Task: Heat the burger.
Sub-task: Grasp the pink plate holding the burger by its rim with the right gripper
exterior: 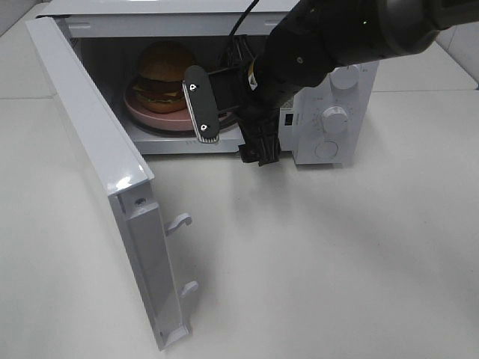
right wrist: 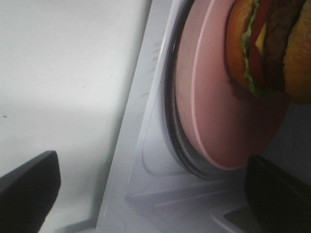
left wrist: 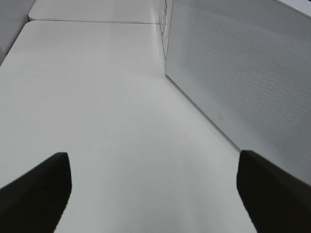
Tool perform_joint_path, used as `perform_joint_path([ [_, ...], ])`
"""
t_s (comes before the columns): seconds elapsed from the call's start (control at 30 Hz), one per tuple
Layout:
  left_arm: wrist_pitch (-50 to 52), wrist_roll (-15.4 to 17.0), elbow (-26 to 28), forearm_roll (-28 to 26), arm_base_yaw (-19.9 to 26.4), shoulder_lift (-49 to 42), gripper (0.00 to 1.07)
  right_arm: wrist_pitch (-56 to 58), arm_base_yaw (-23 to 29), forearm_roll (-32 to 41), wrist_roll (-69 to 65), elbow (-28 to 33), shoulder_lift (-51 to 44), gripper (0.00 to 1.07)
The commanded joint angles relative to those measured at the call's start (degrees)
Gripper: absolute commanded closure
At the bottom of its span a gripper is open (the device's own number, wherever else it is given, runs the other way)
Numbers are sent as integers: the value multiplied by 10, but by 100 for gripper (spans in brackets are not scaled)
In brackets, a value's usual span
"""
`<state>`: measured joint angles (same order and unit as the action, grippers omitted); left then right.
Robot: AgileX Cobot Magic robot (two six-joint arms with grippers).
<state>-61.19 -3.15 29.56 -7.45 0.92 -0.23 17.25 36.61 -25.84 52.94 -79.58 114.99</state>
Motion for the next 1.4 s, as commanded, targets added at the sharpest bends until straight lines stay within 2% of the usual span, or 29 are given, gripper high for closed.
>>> perform_joint_path([
  [0.03,0,1,-1,1,1,-8,22,-22,0,2,-5,-25,29,13],
  [0.13,0,1,-1,1,1,-8,22,-22,0,2,-5,-31,36,13],
  [0.2,0,1,-1,1,1,-8,22,-23,-1,2,-15,-60,65,14],
  [0.73,0,1,-1,1,1,-8,22,-32,-2,19,-15,-152,148,17],
  [0.87,0,1,-1,1,1,-8,22,-28,-8,46,-15,-196,177,20],
  [1.4,0,1,-1,1,1,-8,22,-43,-19,68,-11,-205,201,27],
])
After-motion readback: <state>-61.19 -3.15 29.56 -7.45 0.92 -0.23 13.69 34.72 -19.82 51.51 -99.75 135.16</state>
